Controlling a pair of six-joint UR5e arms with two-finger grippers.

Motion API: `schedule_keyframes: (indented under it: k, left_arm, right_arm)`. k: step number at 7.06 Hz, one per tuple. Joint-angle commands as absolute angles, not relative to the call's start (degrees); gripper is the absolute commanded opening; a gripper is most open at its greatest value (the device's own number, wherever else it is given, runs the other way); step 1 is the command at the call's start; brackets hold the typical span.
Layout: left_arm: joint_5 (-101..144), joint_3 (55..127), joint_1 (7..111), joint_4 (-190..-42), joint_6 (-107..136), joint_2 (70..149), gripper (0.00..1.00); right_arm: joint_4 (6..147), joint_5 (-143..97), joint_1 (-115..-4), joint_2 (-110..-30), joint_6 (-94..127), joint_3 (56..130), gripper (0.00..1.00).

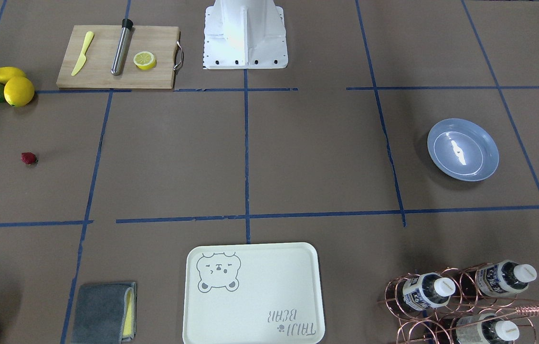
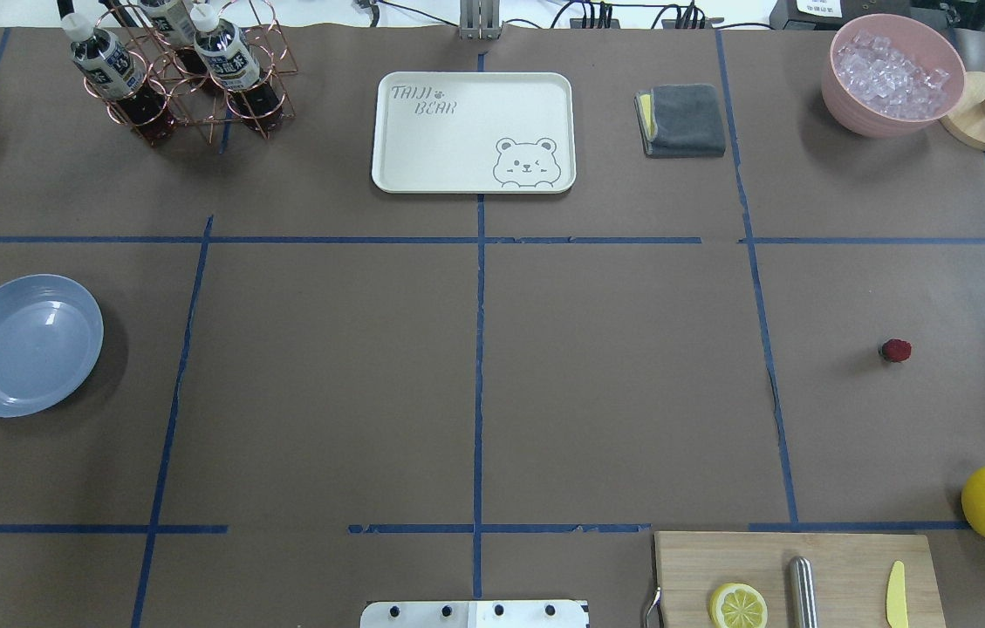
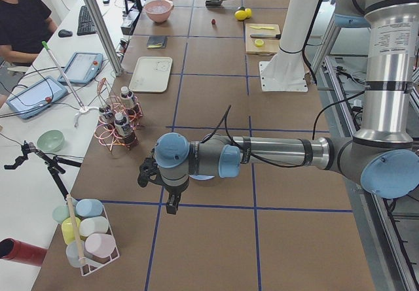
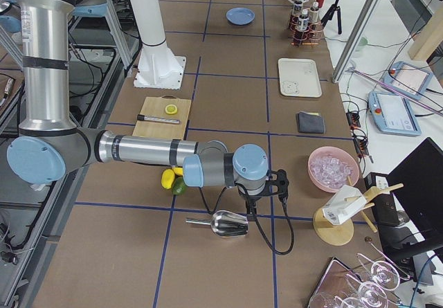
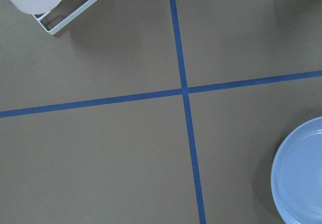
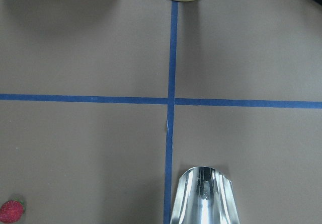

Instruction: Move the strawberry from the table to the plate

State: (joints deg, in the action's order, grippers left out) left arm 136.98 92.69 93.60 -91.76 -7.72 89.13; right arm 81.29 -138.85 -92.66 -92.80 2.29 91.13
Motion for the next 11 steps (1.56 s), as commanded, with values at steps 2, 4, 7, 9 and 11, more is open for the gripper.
schedule_keyframes:
  k: [2, 4, 7, 9, 11]
  left_arm:
    - [136.93, 90.88, 93.51, -95.42, -7.30, 89.91, 1.00]
    - [137.46, 90.88, 93.51, -97.28, -6.25, 89.91, 1.00]
    - [137.11, 90.00, 87.48, -118.77, 8.64, 83.34, 1.00]
    - [137.02, 90.00, 79.67, -122.52, 15.36, 82.53, 1.00]
    - [137.81, 89.91, 79.28, -122.52, 14.94, 82.62, 1.00]
  right_arm:
    - [80.95, -138.78, -92.64, -92.37, 2.99, 91.40, 1.00]
    - [80.69, -138.60, -92.64, -92.37, 3.08, 91.23, 1.00]
    - [80.51, -138.78, -92.64, -92.37, 3.16, 91.32, 1.00]
    - [80.51, -138.78, -92.55, -92.46, 3.08, 91.23, 1.00]
    - [80.42, -138.69, -92.55, -92.46, 3.08, 91.32, 1.00]
